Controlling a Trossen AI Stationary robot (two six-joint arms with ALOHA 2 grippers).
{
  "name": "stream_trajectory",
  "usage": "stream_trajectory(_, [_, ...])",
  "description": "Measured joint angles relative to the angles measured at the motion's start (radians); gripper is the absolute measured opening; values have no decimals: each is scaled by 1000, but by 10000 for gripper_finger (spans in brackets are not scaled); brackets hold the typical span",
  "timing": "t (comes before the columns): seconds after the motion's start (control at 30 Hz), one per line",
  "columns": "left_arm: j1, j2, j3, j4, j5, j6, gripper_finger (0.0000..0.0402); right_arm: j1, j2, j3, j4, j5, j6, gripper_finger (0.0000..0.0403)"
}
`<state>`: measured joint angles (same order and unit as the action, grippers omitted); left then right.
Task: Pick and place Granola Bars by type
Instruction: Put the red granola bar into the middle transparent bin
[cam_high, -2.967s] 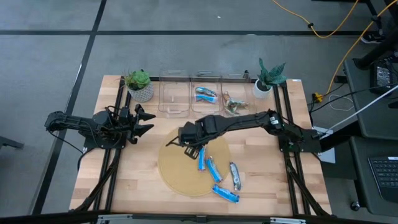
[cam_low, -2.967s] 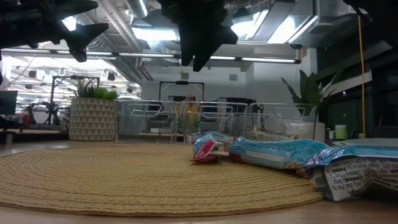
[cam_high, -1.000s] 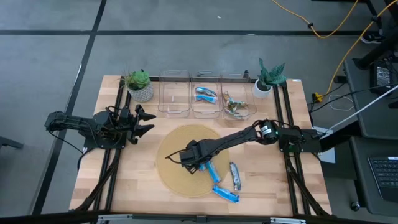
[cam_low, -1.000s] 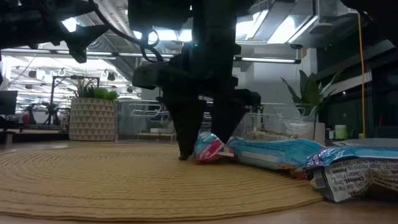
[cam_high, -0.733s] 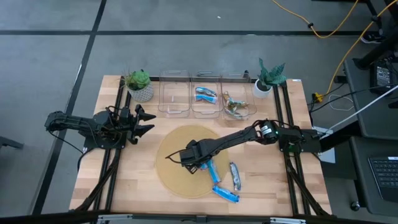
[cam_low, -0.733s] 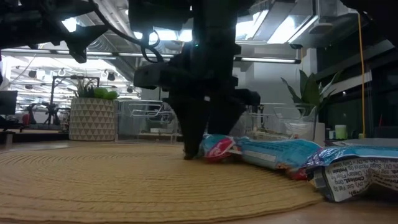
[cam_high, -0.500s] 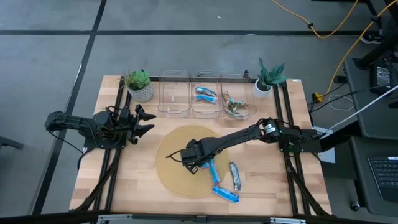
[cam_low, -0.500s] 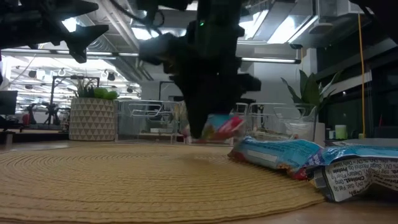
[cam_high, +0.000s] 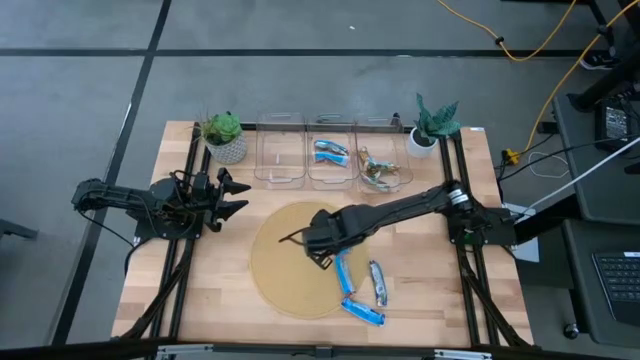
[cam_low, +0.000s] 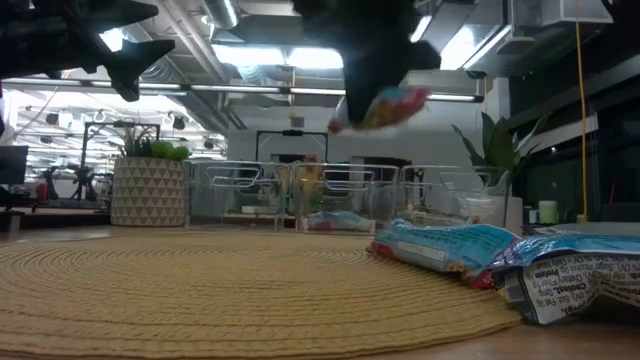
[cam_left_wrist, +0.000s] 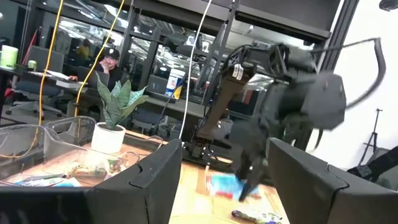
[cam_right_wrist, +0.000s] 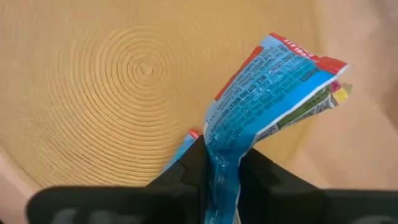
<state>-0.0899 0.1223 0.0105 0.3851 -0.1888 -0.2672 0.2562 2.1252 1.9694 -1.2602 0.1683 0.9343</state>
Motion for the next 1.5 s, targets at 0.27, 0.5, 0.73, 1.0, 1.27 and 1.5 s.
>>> stream_trajectory(0.27, [0, 0, 0, 0, 0, 0, 226, -6, -138, 0, -17, 67, -56, 57])
stream_trajectory(0.5, [0, 0, 0, 0, 0, 0, 226, -44, -242, 0, -21, 77, -133, 57])
stream_trajectory(0.73, [0, 0, 0, 0, 0, 0, 226, -111, -329, 1, -23, 77, -240, 57])
stream_trajectory(1.0, [0, 0, 0, 0, 0, 0, 226, -256, -394, 1, -26, -10, -450, 57])
stream_trajectory(1.27, [0, 0, 0, 0, 0, 0, 226, -439, -404, 1, -22, -119, -717, 57])
stream_trajectory(1.5, [0, 0, 0, 0, 0, 0, 226, -604, -404, 1, 54, -215, -933, 57])
